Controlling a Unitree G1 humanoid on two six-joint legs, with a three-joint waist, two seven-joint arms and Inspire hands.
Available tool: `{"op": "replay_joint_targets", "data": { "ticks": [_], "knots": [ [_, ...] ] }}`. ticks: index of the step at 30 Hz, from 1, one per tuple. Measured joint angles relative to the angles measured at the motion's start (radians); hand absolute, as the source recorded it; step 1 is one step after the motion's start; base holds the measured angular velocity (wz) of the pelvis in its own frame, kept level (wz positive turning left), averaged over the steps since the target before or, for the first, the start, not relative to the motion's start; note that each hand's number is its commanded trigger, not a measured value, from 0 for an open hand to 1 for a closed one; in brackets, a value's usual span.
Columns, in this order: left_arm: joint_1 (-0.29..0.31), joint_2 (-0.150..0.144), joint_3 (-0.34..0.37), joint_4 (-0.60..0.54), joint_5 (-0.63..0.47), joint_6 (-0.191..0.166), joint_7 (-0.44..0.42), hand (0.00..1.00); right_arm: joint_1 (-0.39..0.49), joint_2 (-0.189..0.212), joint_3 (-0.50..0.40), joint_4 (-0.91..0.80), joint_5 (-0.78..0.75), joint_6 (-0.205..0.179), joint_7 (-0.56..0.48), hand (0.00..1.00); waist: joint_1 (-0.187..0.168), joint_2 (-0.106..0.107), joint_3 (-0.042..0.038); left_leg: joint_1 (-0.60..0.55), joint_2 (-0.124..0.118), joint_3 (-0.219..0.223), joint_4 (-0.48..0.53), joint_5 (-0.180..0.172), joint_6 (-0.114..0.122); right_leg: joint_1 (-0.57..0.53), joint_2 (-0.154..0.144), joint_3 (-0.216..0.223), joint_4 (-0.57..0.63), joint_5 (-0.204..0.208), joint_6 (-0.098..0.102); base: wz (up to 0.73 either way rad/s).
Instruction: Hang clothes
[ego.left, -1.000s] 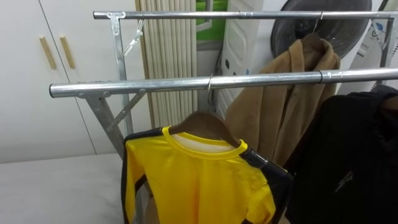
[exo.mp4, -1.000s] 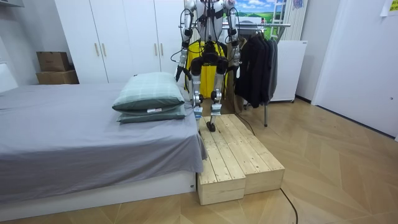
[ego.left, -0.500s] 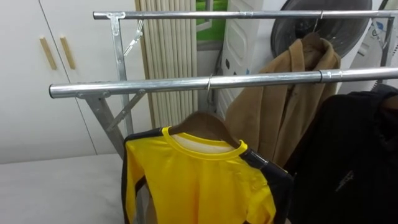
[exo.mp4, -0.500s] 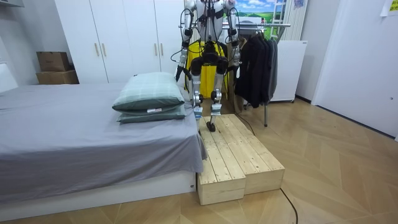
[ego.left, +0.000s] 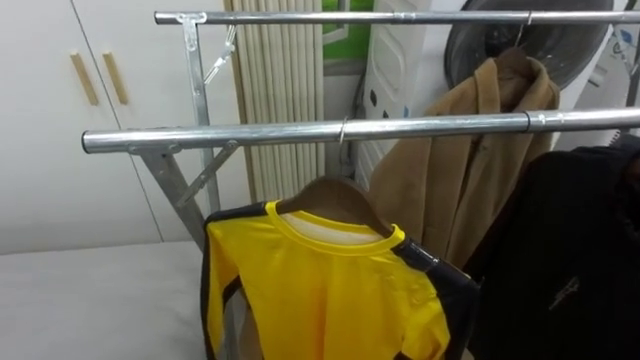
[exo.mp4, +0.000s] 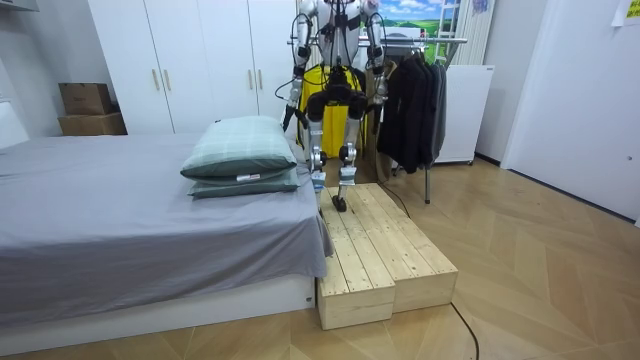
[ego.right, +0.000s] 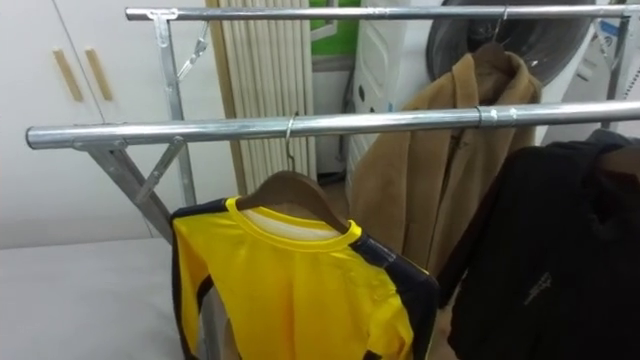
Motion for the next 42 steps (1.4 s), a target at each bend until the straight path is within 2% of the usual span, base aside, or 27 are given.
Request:
{"op": "replay_joint_targets", "data": {
  "ticks": [3, 4, 6, 7, 10, 12, 13, 14, 15, 17, 20, 22, 23, 24, 25, 26, 27, 28, 29, 30, 34, 35, 37, 38, 39, 41, 42],
  "knots": [
    [-0.005, 0.005, -0.007, 0.006, 0.04, -0.013, -0.003, 0.0, -0.009, -0.005, -0.001, 0.001, -0.066, -0.001, 0.003, 0.0, 0.008, 0.001, 0.0004, -0.035, -0.002, -0.05, 0.025, 0.001, -0.002, -0.009, -0.023, -0.077, 0.002, -0.017, -0.004, 0.6],
    [-0.005, 0.004, -0.007, 0.006, 0.042, -0.013, -0.003, 0.0, -0.016, -0.006, -0.001, 0.002, -0.08, -0.001, 0.004, 0.0, 0.01, 0.001, 0.0001, -0.046, -0.006, -0.054, 0.033, 0.002, -0.004, -0.014, -0.029, -0.094, 0.004, -0.021, -0.003, 0.85],
    [-0.019, 0.003, -0.02, -0.006, 0.042, -0.008, -0.01, 0.0, -0.037, -0.007, 0.001, 0.012, -0.101, -0.001, 0.004, 0.0, 0.007, 0.003, 0.0024, -0.083, -0.005, -0.047, 0.055, 0.016, -0.012, -0.02, -0.057, -0.173, 0.003, -0.04, 0.003, 1.1],
    [-0.02, 0.003, -0.025, -0.008, 0.042, -0.007, -0.012, 0.0, -0.041, -0.007, 0.003, 0.016, -0.107, -0.001, 0.004, 0.0, 0.008, 0.003, 0.0025, -0.09, -0.002, -0.03, 0.059, 0.021, -0.015, -0.023, -0.065, -0.195, 0.002, -0.045, 0.002, 1.18],
    [-0.027, 0.005, -0.045, -0.019, 0.045, 0.005, -0.025, 0.0, -0.055, -0.01, 0.007, 0.018, -0.118, 0.0, 0.001, 0.0, 0.005, -0.004, 0.0041, -0.14, 0.012, 0.051, 0.095, 0.044, -0.021, -0.027, -0.107, -0.329, 0.002, -0.073, -0.007, 1.3],
    [-0.038, 0.0, -0.054, -0.022, 0.057, 0.021, -0.044, 0.0, -0.054, -0.01, -0.011, 0.019, -0.118, 0.017, -0.017, 0.0, 0.006, 0.011, 0.0043, -0.154, 0.042, 0.192, 0.188, 0.026, -0.003, -0.031, -0.144, -0.439, 0.023, -0.103, -0.005, 1.66],
    [-0.039, 0.0, -0.055, -0.023, 0.06, 0.027, -0.052, 0.0, -0.056, -0.014, -0.014, 0.019, -0.116, 0.024, -0.029, 0.0, 0.005, 0.013, 0.0056, -0.141, 0.046, 0.237, 0.215, 0.021, 0.005, -0.032, -0.165, -0.494, 0.04, -0.119, -0.003, 1.47],
    [-0.039, 0.001, -0.055, -0.023, 0.061, 0.029, -0.056, 0.0, -0.056, -0.017, -0.014, 0.019, -0.116, 0.024, -0.034, 0.0, 0.003, 0.013, 0.0056, -0.131, 0.049, 0.258, 0.221, 0.02, 0.005, -0.032, -0.175, -0.521, 0.05, -0.126, 0.002, 1.55],
    [-0.042, 0.004, -0.055, -0.025, 0.065, 0.035, -0.067, 0.0, -0.06, -0.018, -0.014, 0.019, -0.119, 0.026, -0.036, 0.0, -0.003, 0.014, 0.0058, -0.122, 0.059, 0.283, 0.243, 0.01, 0.001, -0.034, -0.19, -0.579, 0.062, -0.138, 0.008, 1.59],
    [-0.041, 0.007, -0.055, -0.034, 0.074, 0.043, -0.079, 0.0, -0.065, -0.022, -0.022, 0.024, -0.118, 0.03, -0.035, 0.0, -0.014, 0.014, 0.0074, -0.108, 0.056, 0.287, 0.246, -0.012, 0.006, -0.03, -0.198, -0.65, 0.069, -0.153, 0.013, 1.53],
    [-0.033, 0.009, -0.056, -0.04, 0.073, 0.047, -0.092, 0.0, -0.068, -0.02, -0.023, 0.026, -0.103, 0.03, -0.036, 0.0, -0.019, 0.016, 0.0075, -0.08, 0.05, 0.293, 0.168, -0.046, 0.012, -0.03, -0.206, -0.769, 0.089, -0.166, 0.017, 1.12],
    [-0.029, 0.012, -0.055, -0.041, 0.072, 0.049, -0.086, 0.0, -0.067, -0.01, -0.021, 0.034, -0.072, 0.033, -0.043, 0.0, -0.008, -0.002, 0.0063, -0.064, 0.048, 0.307, 0.094, -0.065, 0.008, -0.034, -0.226, -0.821, 0.114, -0.178, 0.043, 0.85],
    [-0.027, 0.013, -0.055, -0.039, 0.072, 0.05, -0.085, 0.0, -0.071, -0.007, -0.019, 0.035, -0.065, 0.033, -0.043, 0.0, 0.001, 0.0, 0.0029, -0.062, 0.058, 0.312, 0.082, -0.066, 0.006, -0.036, -0.226, -0.821, 0.123, -0.176, 0.07, 0.27],
    [-0.028, 0.012, -0.055, -0.031, 0.072, 0.051, -0.085, 0.0, -0.071, -0.005, -0.011, 0.035, -0.048, 0.033, -0.042, 0.0, 0.013, 0.021, -0.0073, -0.062, 0.076, 0.319, 0.067, -0.066, 0.006, -0.047, -0.232, -0.791, 0.158, -0.162, 0.103, 0.3],
    [-0.028, 0.014, -0.054, -0.029, 0.073, 0.051, -0.085, 0.0, -0.067, -0.003, -0.013, 0.036, -0.039, 0.034, -0.04, 0.0, 0.005, 0.019, -0.0069, -0.059, 0.079, 0.322, 0.065, -0.066, 0.006, -0.052, -0.26, -0.779, 0.196, -0.175, 0.081, 0.93],
    [-0.031, 0.028, -0.056, -0.02, 0.09, 0.051, -0.079, 0.0, -0.041, -0.005, -0.016, 0.041, -0.023, 0.035, -0.037, 0.0, -0.008, -0.009, -0.0073, -0.041, 0.077, 0.36, 0.063, -0.061, -0.012, -0.064, -0.351, -0.738, 0.292, -0.228, 0.055, 1.29],
    [-0.038, 0.048, -0.052, -0.019, 0.107, 0.051, -0.069, 0.0, -0.041, -0.005, -0.028, 0.056, 0.006, 0.044, -0.035, 0.0, -0.004, -0.049, -0.0022, -0.034, 0.063, 0.383, 0.094, -0.044, -0.042, -0.083, -0.382, -0.679, 0.348, -0.276, 0.102, 1.07],
    [-0.036, 0.046, -0.05, -0.02, 0.108, 0.052, -0.068, 0.0, -0.046, -0.011, -0.031, 0.06, 0.007, 0.043, -0.036, 0.0, 0.01, -0.041, -0.006, -0.034, 0.066, 0.385, 0.109, -0.044, -0.044, -0.078, -0.38, -0.681, 0.347, -0.281, 0.11, 0.21],
    [-0.015, 0.037, -0.046, -0.017, 0.108, 0.054, -0.07, 0.0, -0.068, -0.024, -0.027, 0.076, 0.004, 0.04, -0.04, 0.0, 0.038, -0.012, -0.0022, -0.033, 0.071, 0.381, 0.116, -0.047, -0.038, -0.062, -0.36, -0.678, 0.321, -0.27, 0.125, -0.22],
    [-0.002, 0.036, -0.031, -0.01, 0.109, 0.068, -0.07, 0.0, -0.084, -0.021, -0.015, 0.09, 0.004, 0.033, -0.04, 0.0, 0.042, -0.006, -0.0038, -0.033, 0.071, 0.372, 0.117, -0.056, -0.02, -0.05, -0.35, -0.685, 0.295, -0.259, 0.131, -0.07],
    [0.013, 0.025, -0.008, -0.005, 0.106, 0.107, -0.079, 0.0, -0.066, -0.004, 0.0, 0.093, -0.001, 0.046, -0.036, 0.0, 0.035, -0.008, -0.0035, -0.05, 0.073, 0.299, 0.108, -0.055, -0.017, 0.009, -0.345, -0.739, 0.243, -0.224, 0.143, 0.45],
    [0.015, 0.017, -0.011, -0.005, 0.105, 0.115, -0.083, 0.0, -0.056, 0.0, 0.004, 0.093, 0.004, 0.052, -0.039, 0.0, 0.033, -0.008, -0.004, -0.052, 0.072, 0.268, 0.107, -0.041, -0.012, 0.031, -0.343, -0.762, 0.224, -0.207, 0.144, 0.54],
    [0.014, 0.015, -0.012, -0.005, 0.105, 0.122, -0.083, 0.0, -0.056, 0.005, 0.007, 0.092, 0.006, 0.064, -0.047, 0.0, 0.033, -0.003, -0.0049, -0.057, 0.071, 0.234, 0.107, -0.025, -0.009, 0.056, -0.332, -0.764, 0.2, -0.179, 0.152, 0.6],
    [0.011, 0.019, -0.011, -0.005, 0.105, 0.125, -0.082, 0.0, -0.054, 0.01, 0.007, 0.092, 0.001, 0.065, -0.047, 0.0, 0.021, -0.009, -0.0037, -0.059, 0.064, 0.195, 0.106, -0.019, -0.001, 0.081, -0.317, -0.714, 0.174, -0.166, 0.167, 1.05],
    [0.006, 0.022, -0.008, -0.004, 0.105, 0.125, -0.082, 0.0, -0.053, 0.016, 0.004, 0.094, -0.003, 0.065, -0.047, 0.0, 0.002, -0.022, -0.0036, -0.063, 0.045, 0.152, 0.103, -0.007, 0.011, 0.104, -0.301, -0.605, 0.15, -0.163, 0.166, 1.21],
    [-0.012, 0.021, -0.012, 0.001, 0.105, 0.12, -0.082, 0.0, -0.051, 0.017, -0.003, 0.094, -0.01, 0.065, -0.051, 0.0, -0.003, -0.032, -0.0028, -0.071, 0.014, 0.088, 0.104, -0.003, 0.026, 0.134, -0.275, -0.485, 0.115, -0.158, 0.159, 1.19],
    [-0.02, 0.021, -0.013, 0.011, 0.105, 0.115, -0.082, 0.0, -0.05, 0.016, -0.004, 0.094, -0.01, 0.064, -0.057, 0.0, 0.001, -0.032, -0.0031, -0.076, -0.001, 0.051, 0.105, -0.002, 0.034, 0.154, -0.274, -0.474, 0.096, -0.151, 0.169, 1.01]
  ]
}}
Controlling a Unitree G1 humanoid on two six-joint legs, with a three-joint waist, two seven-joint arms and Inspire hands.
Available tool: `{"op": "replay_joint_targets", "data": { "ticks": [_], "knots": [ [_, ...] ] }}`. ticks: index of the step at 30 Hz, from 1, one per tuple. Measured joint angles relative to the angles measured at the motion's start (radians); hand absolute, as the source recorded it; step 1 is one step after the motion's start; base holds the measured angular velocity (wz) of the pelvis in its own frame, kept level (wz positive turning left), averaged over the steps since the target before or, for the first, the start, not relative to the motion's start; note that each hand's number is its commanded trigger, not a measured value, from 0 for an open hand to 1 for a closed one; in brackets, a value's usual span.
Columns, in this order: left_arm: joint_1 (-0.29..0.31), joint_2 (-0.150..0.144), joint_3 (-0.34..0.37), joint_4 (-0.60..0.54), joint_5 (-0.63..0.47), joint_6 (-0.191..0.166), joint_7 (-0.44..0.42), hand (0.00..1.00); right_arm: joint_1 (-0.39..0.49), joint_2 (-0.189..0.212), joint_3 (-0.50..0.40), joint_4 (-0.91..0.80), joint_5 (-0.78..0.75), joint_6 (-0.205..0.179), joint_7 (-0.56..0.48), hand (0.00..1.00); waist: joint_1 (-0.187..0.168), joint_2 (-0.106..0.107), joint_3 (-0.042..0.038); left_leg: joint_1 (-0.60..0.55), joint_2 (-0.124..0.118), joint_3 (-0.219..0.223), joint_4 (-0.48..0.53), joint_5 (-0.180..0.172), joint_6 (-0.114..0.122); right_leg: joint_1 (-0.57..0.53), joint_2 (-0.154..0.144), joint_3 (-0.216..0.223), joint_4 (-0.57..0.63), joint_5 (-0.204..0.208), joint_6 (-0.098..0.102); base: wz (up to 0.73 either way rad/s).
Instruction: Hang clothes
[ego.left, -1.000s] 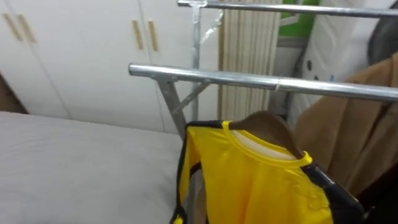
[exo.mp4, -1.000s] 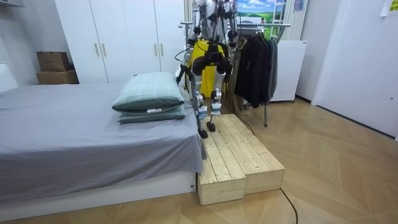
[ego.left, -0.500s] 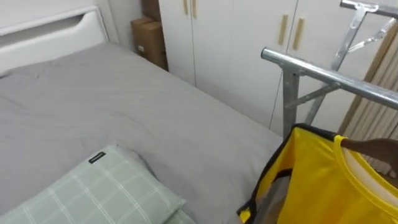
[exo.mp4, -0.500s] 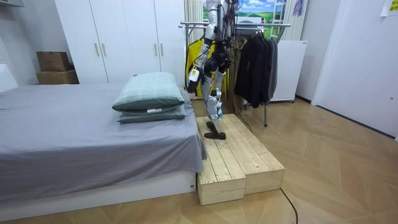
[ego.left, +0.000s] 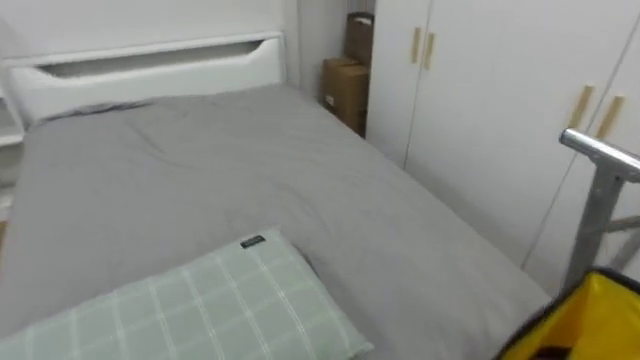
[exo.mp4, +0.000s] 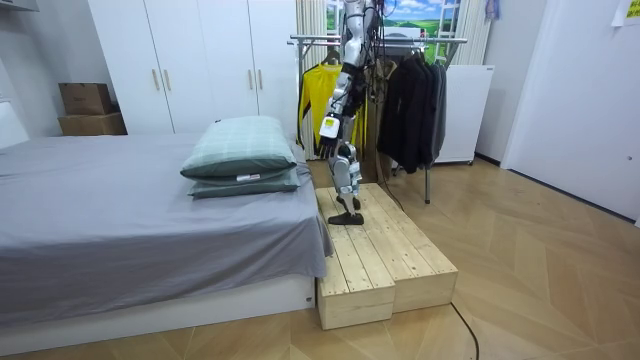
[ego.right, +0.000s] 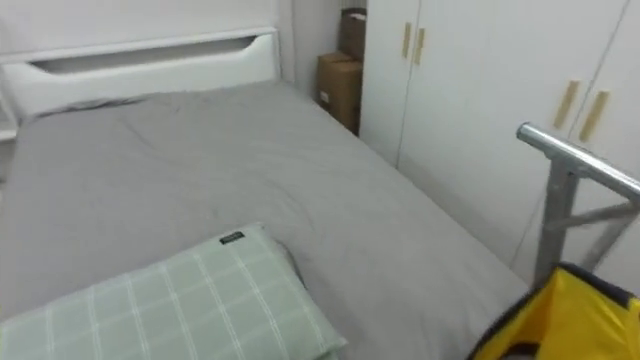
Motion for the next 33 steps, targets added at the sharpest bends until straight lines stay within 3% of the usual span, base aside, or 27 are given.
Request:
{"op": "replay_joint_targets", "data": {
  "ticks": [4, 6, 9, 10, 12, 22, 33],
  "knots": [
    [0.016, 0.006, -0.001, 0.027, 0.0, -0.004, 0.001, 0.0, 0.0, 0.006, 0.003, -0.001, -0.004, 0.0, -0.008, 0.0, 0.011, 0.005, 0.0028, -0.004, -0.04, -0.085, 0.002, 0.002, 0.018, 0.044, -0.002, 0.027, -0.036, 0.02, 0.029, 0.65],
    [0.031, 0.006, -0.002, 0.028, -0.001, -0.004, 0.001, 0.0, 0.001, 0.006, 0.002, -0.003, -0.015, 0.0, -0.008, 0.0, 0.01, 0.006, 0.0033, -0.01, -0.053, -0.12, 0.004, 0.005, 0.024, 0.055, -0.004, 0.059, -0.049, 0.021, 0.031, 0.51],
    [0.03, 0.006, -0.001, 0.028, -0.002, -0.001, 0.001, 0.0, -0.011, 0.008, 0.002, -0.007, -0.052, 0.0, -0.009, 0.0, 0.013, 0.002, 0.0103, -0.019, -0.069, -0.16, 0.005, 0.007, 0.029, 0.071, -0.004, 0.102, -0.069, 0.021, 0.034, 0.5],
    [0.031, 0.006, 0.0, 0.028, -0.001, -0.001, 0.0, 0.0, -0.02, 0.009, 0.002, -0.007, -0.072, -0.001, -0.009, 0.0, 0.013, -0.001, 0.0157, -0.019, -0.072, -0.174, 0.005, 0.008, 0.029, 0.081, -0.003, 0.1, -0.081, 0.021, 0.035, 0.33],
    [0.03, 0.004, 0.0, 0.027, 0.0, -0.002, -0.001, 0.0, -0.031, 0.01, 0.003, -0.006, -0.088, -0.002, -0.01, 0.0, 0.013, -0.007, 0.0181, -0.019, -0.078, -0.188, 0.005, 0.008, 0.028, 0.096, -0.003, 0.101, -0.099, 0.018, 0.039, 0.25],
    [0.009, 0.004, -0.033, 0.004, 0.01, -0.008, -0.006, 0.0, -0.037, 0.017, 0.035, -0.005, -0.089, -0.016, -0.018, 0.0, 0.01, -0.005, 0.0184, -0.05, -0.087, -0.229, 0.023, 0.011, 0.021, 0.102, 0.001, 0.103, -0.118, 0.014, 0.047, 0.14],
    [-0.002, 0.004, -0.043, -0.003, 0.025, 0.003, 0.0, 0.0, 0.011, 0.014, 0.04, 0.004, -0.003, -0.022, 0.014, 0.0, 0.004, -0.003, 0.0155, -0.056, -0.086, -0.227, 0.025, 0.016, 0.014, 0.094, 0.005, 0.143, -0.119, 0.013, 0.048, -0.02]
  ]
}}
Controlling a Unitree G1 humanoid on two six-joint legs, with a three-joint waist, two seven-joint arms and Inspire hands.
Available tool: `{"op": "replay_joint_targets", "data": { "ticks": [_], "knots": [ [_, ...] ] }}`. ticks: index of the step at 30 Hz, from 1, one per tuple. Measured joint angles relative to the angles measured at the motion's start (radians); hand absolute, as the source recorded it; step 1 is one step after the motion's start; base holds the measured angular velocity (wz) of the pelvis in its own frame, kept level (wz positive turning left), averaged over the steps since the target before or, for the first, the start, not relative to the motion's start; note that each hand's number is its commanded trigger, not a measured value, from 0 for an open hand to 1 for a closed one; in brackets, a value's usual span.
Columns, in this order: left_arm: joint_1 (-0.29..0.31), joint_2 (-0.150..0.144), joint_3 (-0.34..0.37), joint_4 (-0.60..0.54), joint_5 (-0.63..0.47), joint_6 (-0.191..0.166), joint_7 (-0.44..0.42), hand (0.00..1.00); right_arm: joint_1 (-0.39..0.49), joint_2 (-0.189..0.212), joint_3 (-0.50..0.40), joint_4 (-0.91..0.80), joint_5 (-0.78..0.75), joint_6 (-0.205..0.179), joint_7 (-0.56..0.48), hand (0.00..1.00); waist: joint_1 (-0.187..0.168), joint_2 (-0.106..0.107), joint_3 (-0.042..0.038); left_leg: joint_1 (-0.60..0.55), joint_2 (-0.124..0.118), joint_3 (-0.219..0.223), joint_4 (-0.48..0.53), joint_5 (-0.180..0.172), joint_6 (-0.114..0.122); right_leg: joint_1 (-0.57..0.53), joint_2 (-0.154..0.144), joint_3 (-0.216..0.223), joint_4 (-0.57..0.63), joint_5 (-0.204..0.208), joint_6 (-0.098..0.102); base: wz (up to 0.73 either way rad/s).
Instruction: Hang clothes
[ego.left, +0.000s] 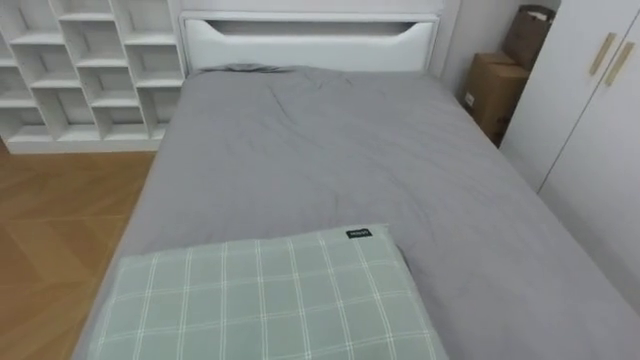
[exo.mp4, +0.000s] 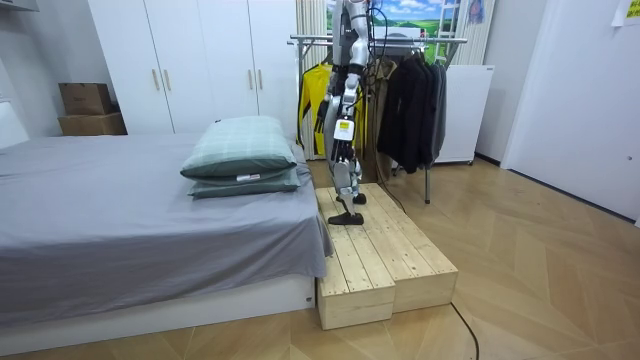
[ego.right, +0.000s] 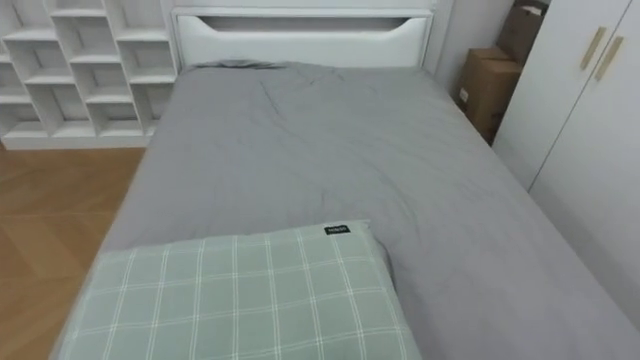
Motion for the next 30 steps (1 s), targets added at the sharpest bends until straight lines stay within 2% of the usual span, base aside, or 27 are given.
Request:
{"op": "replay_joint_targets", "data": {
  "ticks": [2, 5, 9, 13, 26, 30],
  "knots": [
    [0.006, -0.002, 0.0, 0.0, 0.023, 0.01, -0.007, 0.0, 0.004, 0.0, -0.017, 0.004, 0.007, 0.001, 0.02, 0.0, -0.003, 0.002, -0.003, 0.001, 0.002, 0.002, 0.0, 0.002, -0.003, 0.0, 0.002, 0.007, 0.0, 0.0, 0.0, -0.02],
    [0.01, -0.007, 0.0, 0.0, 0.023, 0.013, -0.026, 0.0, 0.01, -0.001, -0.019, 0.004, 0.007, 0.001, 0.031, 0.0, -0.003, 0.011, -0.0121, 0.0, 0.005, 0.002, 0.005, 0.004, -0.006, 0.001, 0.005, 0.009, 0.0, 0.0, 0.0, 0.0],
    [0.019, -0.009, -0.001, 0.003, 0.022, 0.014, -0.035, 0.0, 0.012, -0.002, -0.016, 0.004, 0.006, 0.001, 0.037, 0.0, 0.001, 0.01, -0.0112, 0.0, 0.006, 0.002, 0.01, 0.006, -0.008, 0.002, 0.007, 0.019, 0.0, -0.002, -0.004, 0.0],
    [0.021, -0.008, -0.001, 0.003, 0.022, 0.017, -0.034, 0.0, 0.009, -0.002, -0.007, 0.004, 0.006, 0.001, 0.046, 0.0, 0.007, 0.004, -0.0098, -0.001, 0.0, 0.009, 0.01, 0.011, -0.009, 0.002, 0.009, 0.068, -0.015, -0.024, -0.008, -0.03],
    [0.02, -0.008, 0.0, 0.001, 0.022, 0.013, -0.034, 0.0, 0.01, 0.0, -0.007, 0.003, 0.008, 0.002, 0.057, 0.0, 0.004, -0.005, -0.0088, 0.002, 0.003, 0.011, 0.0, 0.019, -0.014, 0.001, 0.011, 0.07, -0.016, -0.026, -0.012, 0.0],
    [0.02, -0.008, -0.001, 0.001, 0.021, 0.018, -0.034, 0.0, 0.009, 0.0, -0.007, 0.003, 0.014, 0.013, 0.057, 0.0, 0.004, -0.006, -0.0086, 0.003, 0.003, 0.011, -0.002, 0.019, -0.014, 0.003, 0.011, 0.072, -0.015, -0.026, -0.012, 0.0]
  ]
}}
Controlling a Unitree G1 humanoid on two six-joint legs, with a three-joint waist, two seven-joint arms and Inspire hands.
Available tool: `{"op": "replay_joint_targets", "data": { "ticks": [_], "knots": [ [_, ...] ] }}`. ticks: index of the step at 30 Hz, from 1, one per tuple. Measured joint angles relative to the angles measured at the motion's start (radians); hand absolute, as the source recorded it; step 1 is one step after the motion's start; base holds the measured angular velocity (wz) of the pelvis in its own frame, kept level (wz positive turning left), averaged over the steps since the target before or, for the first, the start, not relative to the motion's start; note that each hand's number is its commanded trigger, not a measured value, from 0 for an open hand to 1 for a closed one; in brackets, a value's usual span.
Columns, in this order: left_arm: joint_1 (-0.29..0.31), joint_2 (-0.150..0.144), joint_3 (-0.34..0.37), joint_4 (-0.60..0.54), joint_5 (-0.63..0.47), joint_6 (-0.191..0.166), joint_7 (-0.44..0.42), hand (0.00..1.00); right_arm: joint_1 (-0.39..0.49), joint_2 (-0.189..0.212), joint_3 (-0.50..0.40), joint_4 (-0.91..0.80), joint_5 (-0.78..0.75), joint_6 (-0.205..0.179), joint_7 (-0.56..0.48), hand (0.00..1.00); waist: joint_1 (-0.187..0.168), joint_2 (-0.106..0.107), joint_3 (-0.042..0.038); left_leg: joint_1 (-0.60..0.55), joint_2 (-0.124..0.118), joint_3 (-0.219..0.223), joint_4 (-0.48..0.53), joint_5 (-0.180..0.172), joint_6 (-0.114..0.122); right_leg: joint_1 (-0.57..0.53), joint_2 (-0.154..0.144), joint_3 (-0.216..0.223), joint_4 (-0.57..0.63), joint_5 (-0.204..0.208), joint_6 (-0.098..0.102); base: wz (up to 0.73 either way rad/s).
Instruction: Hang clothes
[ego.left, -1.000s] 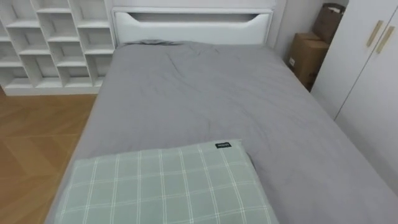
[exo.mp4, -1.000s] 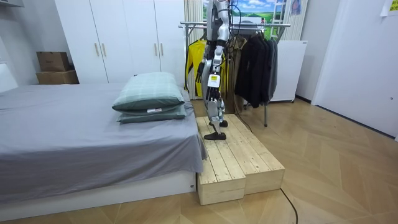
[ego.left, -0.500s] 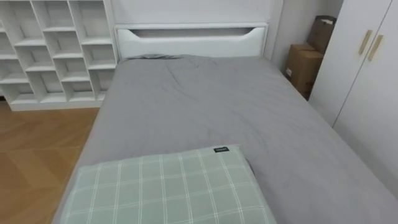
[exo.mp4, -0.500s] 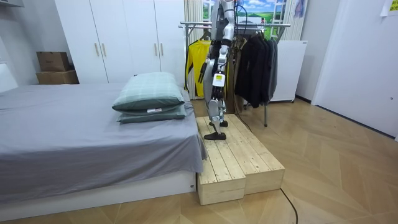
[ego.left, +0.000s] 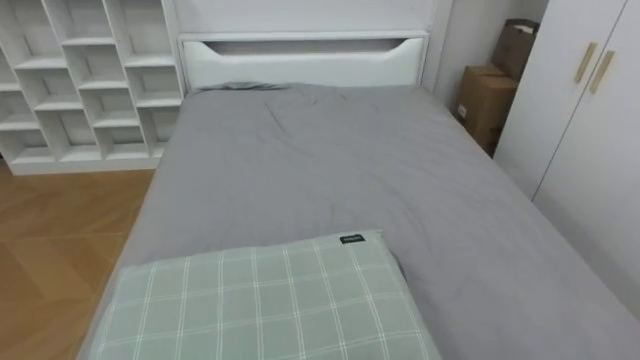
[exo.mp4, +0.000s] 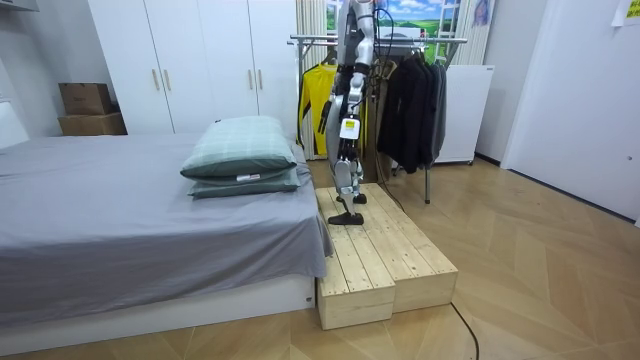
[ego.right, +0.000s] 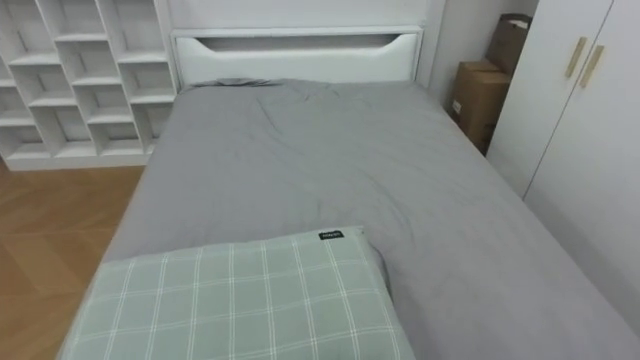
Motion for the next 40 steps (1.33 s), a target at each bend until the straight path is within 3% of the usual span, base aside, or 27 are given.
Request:
{"op": "replay_joint_targets", "data": {
  "ticks": [25, 40],
  "knots": [
    [-0.002, 0.0, 0.002, 0.0, -0.002, 0.017, -0.003, 0.0, 0.003, 0.0, 0.0, -0.001, 0.034, 0.01, 0.001, 0.0, 0.0, 0.0, 0.0017, 0.0, -0.001, 0.002, -0.003, 0.0, 0.0, -0.002, 0.001, 0.02, -0.002, -0.008, -0.003, 0.0],
    [-0.015, 0.0, 0.0, 0.001, 0.0, 0.022, -0.063, 0.0, 0.002, -0.003, -0.022, -0.001, 0.031, 0.021, 0.041, 0.0, -0.004, 0.008, 0.0005, -0.004, -0.002, 0.0, 0.005, -0.002, -0.002, -0.001, 0.001, 0.02, 0.0, -0.011, -0.004, 0.0]
  ]
}}
